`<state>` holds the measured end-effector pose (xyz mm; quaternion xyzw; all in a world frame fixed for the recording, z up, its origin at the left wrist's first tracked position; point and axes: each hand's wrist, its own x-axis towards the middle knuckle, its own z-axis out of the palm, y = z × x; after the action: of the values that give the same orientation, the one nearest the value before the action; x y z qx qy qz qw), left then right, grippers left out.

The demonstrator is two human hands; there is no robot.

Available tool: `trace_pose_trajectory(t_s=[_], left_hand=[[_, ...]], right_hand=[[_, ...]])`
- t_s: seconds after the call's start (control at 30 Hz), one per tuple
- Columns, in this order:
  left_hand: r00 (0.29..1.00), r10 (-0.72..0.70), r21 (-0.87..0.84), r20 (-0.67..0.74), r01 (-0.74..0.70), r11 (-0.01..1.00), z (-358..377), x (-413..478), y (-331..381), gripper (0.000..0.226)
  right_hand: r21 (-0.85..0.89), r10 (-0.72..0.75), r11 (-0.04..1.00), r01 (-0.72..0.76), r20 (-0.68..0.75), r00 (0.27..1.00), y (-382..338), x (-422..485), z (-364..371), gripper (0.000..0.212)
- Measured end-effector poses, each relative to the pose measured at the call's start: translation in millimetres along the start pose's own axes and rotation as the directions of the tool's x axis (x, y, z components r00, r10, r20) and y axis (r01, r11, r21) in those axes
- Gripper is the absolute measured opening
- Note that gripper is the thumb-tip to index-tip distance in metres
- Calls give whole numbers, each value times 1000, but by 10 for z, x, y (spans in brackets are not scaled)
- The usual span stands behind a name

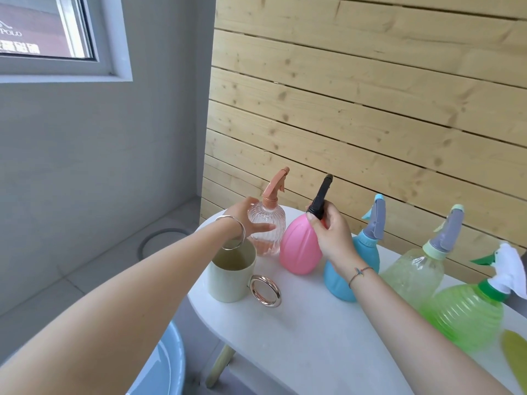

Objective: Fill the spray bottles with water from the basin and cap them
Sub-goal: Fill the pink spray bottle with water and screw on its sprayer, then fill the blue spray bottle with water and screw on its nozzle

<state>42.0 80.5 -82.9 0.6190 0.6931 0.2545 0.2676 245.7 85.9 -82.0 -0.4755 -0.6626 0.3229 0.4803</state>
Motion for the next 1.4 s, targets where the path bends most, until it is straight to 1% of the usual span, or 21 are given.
trace_pose_trajectory(t_s=[0.13,0.33,0.37,0.47,0.53,0.6,0.67,0.7,0.73,0.77,0.8,0.87,0.93,0.97,1.03,1.1,1.17,1.23,1.33,1.4], left_hand=[[1000,2,-5,-10,-2,1000,6,-5,-11,87],[1000,-8,-7,-11,8,1000,4,-73,10,90],[1000,-10,-13,-21,10,1000,1,-102,26,91],[997,-21,-36,-80,18,999,-12,-214,103,93],[992,-21,-57,-121,14,998,-12,-341,167,92],[984,-28,-128,-174,6,992,-5,-493,219,91],[966,-39,-221,-255,-19,975,15,-663,279,86],[953,-39,-251,-302,-40,967,38,-752,319,81],[939,-36,-268,-341,-60,961,66,-807,349,76],[931,-28,-275,-364,-79,958,103,-876,401,71],[928,-14,-274,-373,-96,957,139,-922,452,66],[936,31,-260,-350,-129,957,219,-1008,569,61],[945,80,-257,-316,-167,952,307,-1043,649,58],[951,97,-262,-295,-178,949,352,-1070,690,58],[961,113,-260,-252,-180,949,431,-1107,753,60],[972,116,-250,-205,-166,954,481,-1166,804,64],[977,126,-246,-173,-166,955,522,-1270,846,71],[979,164,-217,-117,-186,958,548,-1387,891,84],[977,214,-239,-24,-214,947,566,-1580,993,101],[974,228,-286,-13,-222,932,574,-1696,1076,102]], right_hand=[[-4,-2,1000,2,-13,1000,3,4,1,15],[-42,34,998,-36,-43,998,-59,-37,42,26],[-45,55,997,-56,-35,998,-65,-47,41,29],[-61,98,993,-100,-34,995,-99,-185,13,49],[-8,42,999,-42,-67,997,-203,-418,-66,51],[36,-75,996,80,-123,990,-340,-694,-200,45],[-28,-215,976,214,-214,953,-434,-912,-393,40],[-77,-265,964,253,-266,927,-432,-974,-494,40],[-121,-286,958,261,-321,903,-391,-978,-564,42],[-137,-270,962,235,-371,889,-352,-975,-632,44],[-129,-219,975,181,-406,887,-291,-939,-678,47],[-59,-31,998,9,-397,917,-188,-839,-743,50],[4,145,989,-151,-294,945,-85,-712,-761,53],[11,187,982,-190,-243,952,-44,-667,-766,52],[-2,185,982,-189,-195,963,-5,-604,-767,41],[-14,145,988,-151,-196,970,-30,-600,-784,29],[-54,97,992,-111,-204,974,-99,-650,-818,24],[-59,38,997,-54,-238,971,-225,-753,-855,24],[13,-23,1000,27,-257,966,-507,-929,-903,24],[119,-17,992,45,-220,975,-738,-1055,-939,20]])
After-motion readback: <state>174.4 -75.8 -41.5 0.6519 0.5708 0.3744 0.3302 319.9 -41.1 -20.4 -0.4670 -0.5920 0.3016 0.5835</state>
